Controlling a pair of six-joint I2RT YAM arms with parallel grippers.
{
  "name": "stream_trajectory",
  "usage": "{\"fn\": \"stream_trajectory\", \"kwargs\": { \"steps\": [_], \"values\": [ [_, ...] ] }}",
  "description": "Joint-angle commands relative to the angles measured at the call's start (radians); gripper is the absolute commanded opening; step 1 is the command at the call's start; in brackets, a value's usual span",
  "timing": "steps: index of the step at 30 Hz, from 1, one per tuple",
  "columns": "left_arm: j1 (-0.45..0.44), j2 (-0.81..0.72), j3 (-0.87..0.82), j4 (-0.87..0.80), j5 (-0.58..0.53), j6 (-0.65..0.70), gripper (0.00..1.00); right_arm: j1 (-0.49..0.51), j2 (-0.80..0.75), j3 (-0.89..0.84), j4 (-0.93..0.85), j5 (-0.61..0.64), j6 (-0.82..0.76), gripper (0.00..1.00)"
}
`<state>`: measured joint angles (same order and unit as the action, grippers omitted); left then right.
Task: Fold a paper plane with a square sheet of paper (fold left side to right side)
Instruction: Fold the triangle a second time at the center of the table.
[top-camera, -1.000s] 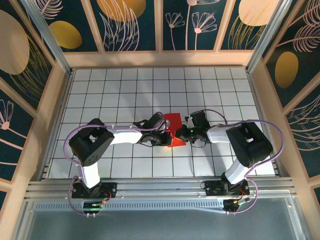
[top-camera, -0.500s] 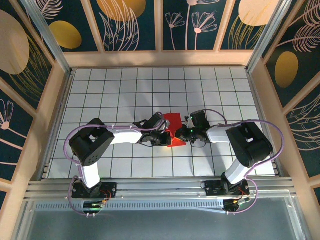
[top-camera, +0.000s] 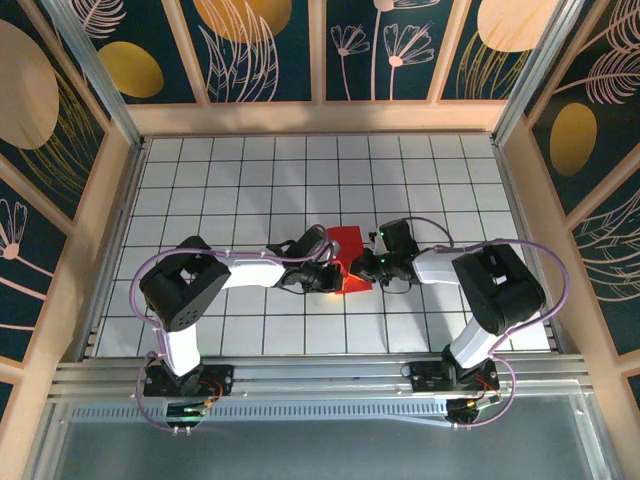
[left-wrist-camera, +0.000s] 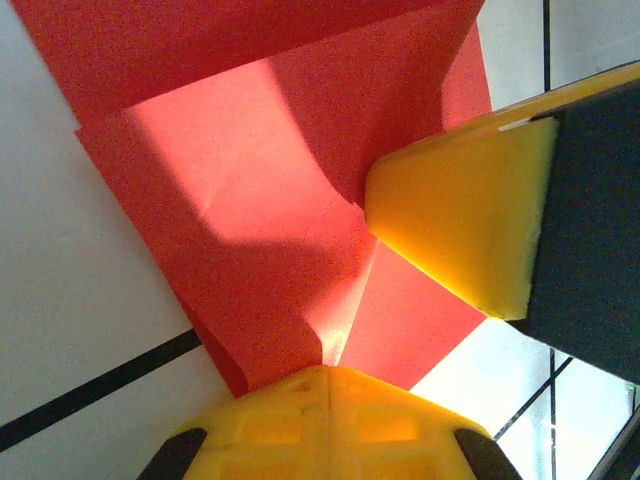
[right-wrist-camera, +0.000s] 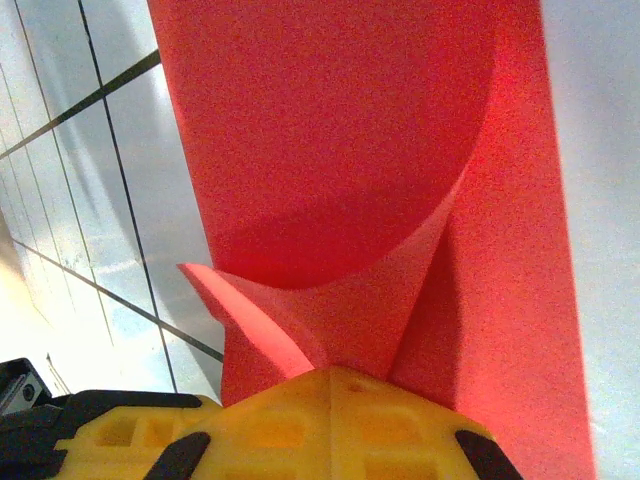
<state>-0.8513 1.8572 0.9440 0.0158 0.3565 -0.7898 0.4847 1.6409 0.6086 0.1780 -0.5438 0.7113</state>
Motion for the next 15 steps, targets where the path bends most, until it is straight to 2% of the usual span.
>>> {"fn": "stream_trajectory", "kwargs": {
  "steps": [1, 8, 15],
  "values": [
    [-0.005, 0.031, -0.026, -0.052, -0.033, 0.018, 0.00, 0.008, -0.049, 0.034, -0.035, 0.027, -0.031, 0.00],
    [-0.006, 0.035, -0.023, -0.058, -0.042, 0.027, 0.00, 0.014, -0.086, -0.005, 0.000, 0.023, -0.028, 0.00],
    [-0.006, 0.034, -0.016, -0.075, -0.051, 0.030, 0.00, 0.036, -0.051, -0.024, 0.060, 0.023, -0.004, 0.00]
  ]
}}
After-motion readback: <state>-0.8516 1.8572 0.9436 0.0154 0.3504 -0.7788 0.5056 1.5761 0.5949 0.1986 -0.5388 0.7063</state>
